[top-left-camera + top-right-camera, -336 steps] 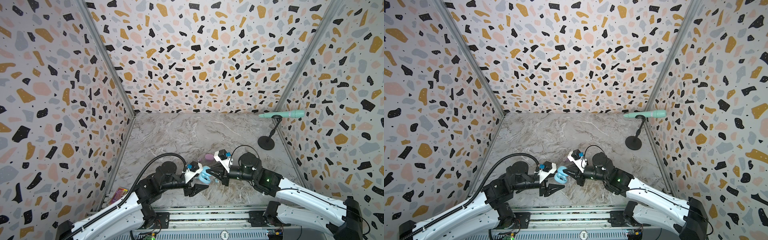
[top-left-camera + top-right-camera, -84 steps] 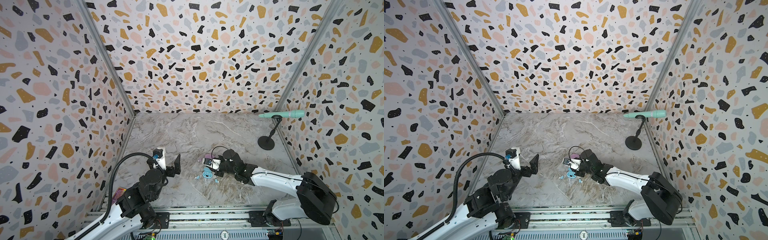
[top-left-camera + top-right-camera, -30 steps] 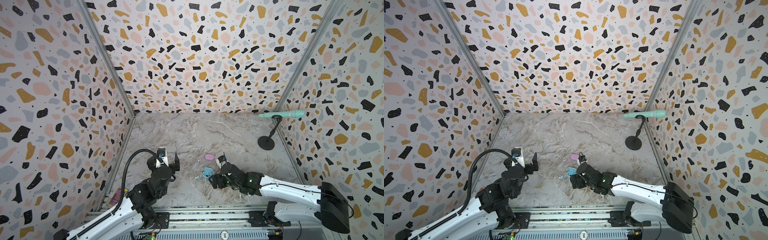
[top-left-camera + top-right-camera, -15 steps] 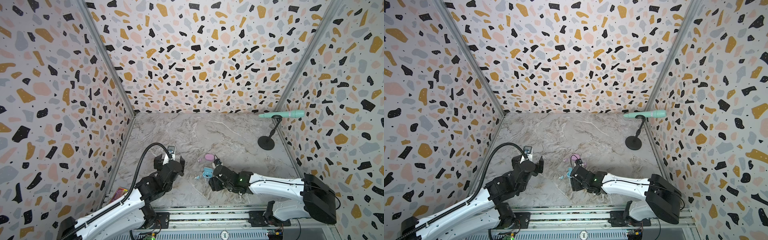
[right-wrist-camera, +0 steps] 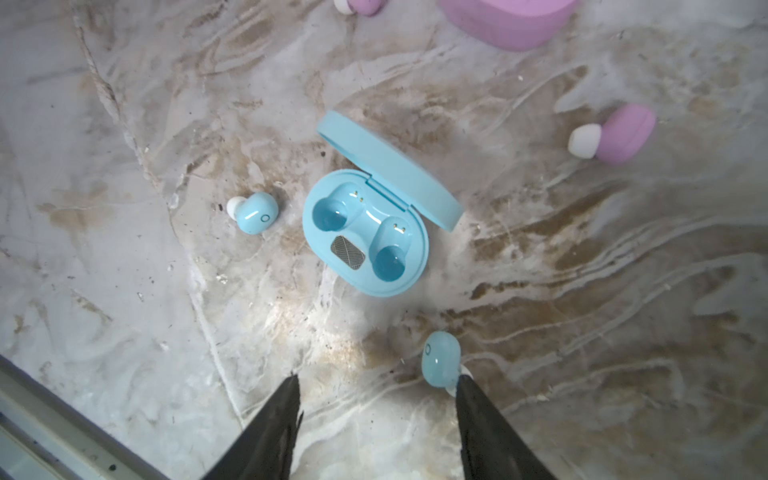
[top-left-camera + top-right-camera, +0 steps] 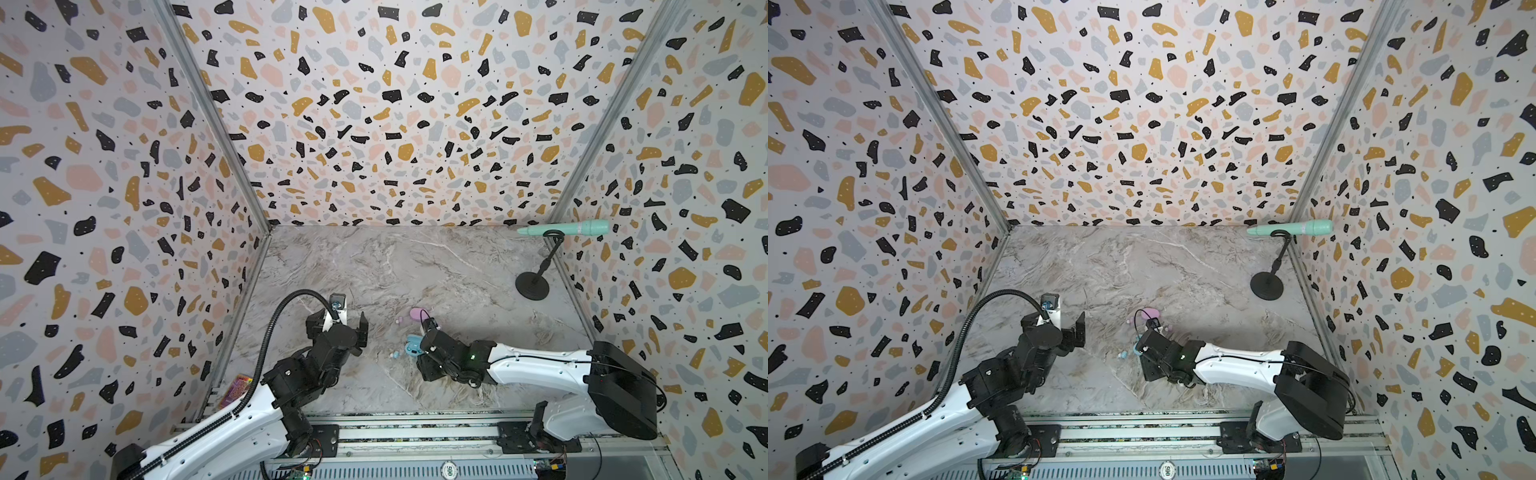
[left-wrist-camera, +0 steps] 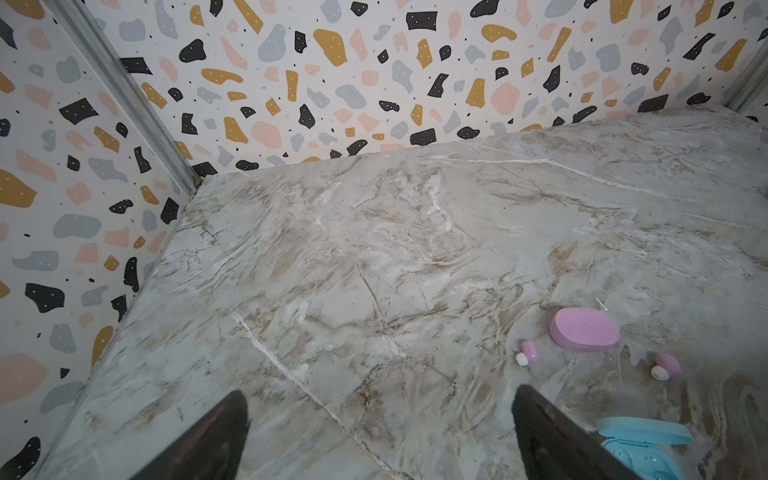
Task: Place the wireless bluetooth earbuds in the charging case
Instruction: 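Move the right gripper over the light-blue earbud nearest the robot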
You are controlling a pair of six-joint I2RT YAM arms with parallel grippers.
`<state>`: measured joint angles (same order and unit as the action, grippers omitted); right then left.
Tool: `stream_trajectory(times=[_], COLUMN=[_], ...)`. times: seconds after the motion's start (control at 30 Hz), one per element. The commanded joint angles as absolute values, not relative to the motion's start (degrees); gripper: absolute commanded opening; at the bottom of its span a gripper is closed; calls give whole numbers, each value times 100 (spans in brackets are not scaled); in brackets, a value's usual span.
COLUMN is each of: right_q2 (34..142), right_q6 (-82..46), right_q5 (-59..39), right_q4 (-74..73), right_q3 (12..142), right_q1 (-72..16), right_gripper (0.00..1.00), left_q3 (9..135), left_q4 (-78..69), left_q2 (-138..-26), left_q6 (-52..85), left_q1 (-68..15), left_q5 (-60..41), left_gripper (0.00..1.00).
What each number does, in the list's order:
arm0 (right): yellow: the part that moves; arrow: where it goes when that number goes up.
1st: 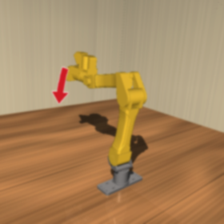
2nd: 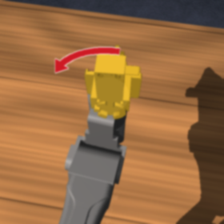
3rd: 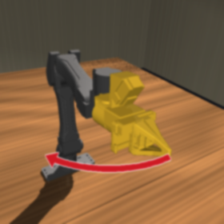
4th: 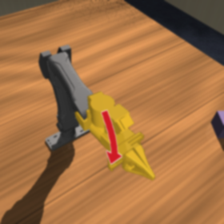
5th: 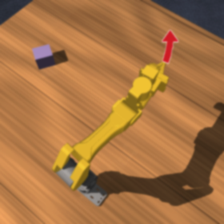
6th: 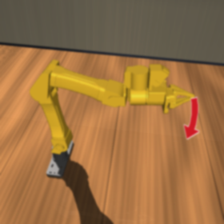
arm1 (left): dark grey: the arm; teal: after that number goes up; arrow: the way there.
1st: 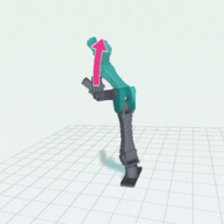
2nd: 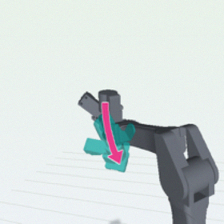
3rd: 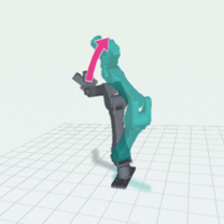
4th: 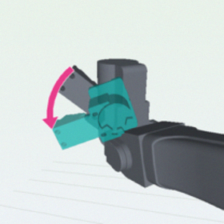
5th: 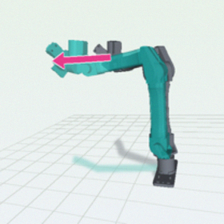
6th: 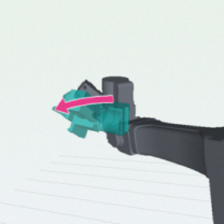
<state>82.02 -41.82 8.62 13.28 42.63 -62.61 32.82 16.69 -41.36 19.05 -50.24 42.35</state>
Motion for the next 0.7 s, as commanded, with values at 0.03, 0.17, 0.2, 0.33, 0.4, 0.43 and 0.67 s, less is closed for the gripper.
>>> stream_trajectory(times=[0.03,0.17,0.2,0.33,0.4,0.43,0.67], right_q2=[8199,8209,8209,8229,8228,8234,8218], right_q6=[-4086,-4130,-4140,-4148,-4167,-4170,-4314], right_q5=[968,950,949,918,915,910,870], right_q4=[1418,1400,1389,1425,1431,1428,1350], right_q3=[4428,4395,4386,4421,4412,4411,4307], right_q1=[-6175,-6170,-6176,-6170,-6176,-6177,-6170], right_gripper=[60,58,58,57,56,55,53], left_q3=[3229,3251,3254,3267,3269,3268,3261], left_q4=[1494,1482,1483,1490,1489,1490,1485], left_q2=[-4108,-4173,-4190,-4212,-4193,-4188,-4210], left_q6=[1854,1843,1837,1842,1844,1838,1837], left_q1=[-4996,-4997,-4997,-4999,-4995,-4995,-4994], left_q5=[4214,4171,4158,4123,4113,4113,4078], left_gripper=[100,100,100,100,100,100,100])
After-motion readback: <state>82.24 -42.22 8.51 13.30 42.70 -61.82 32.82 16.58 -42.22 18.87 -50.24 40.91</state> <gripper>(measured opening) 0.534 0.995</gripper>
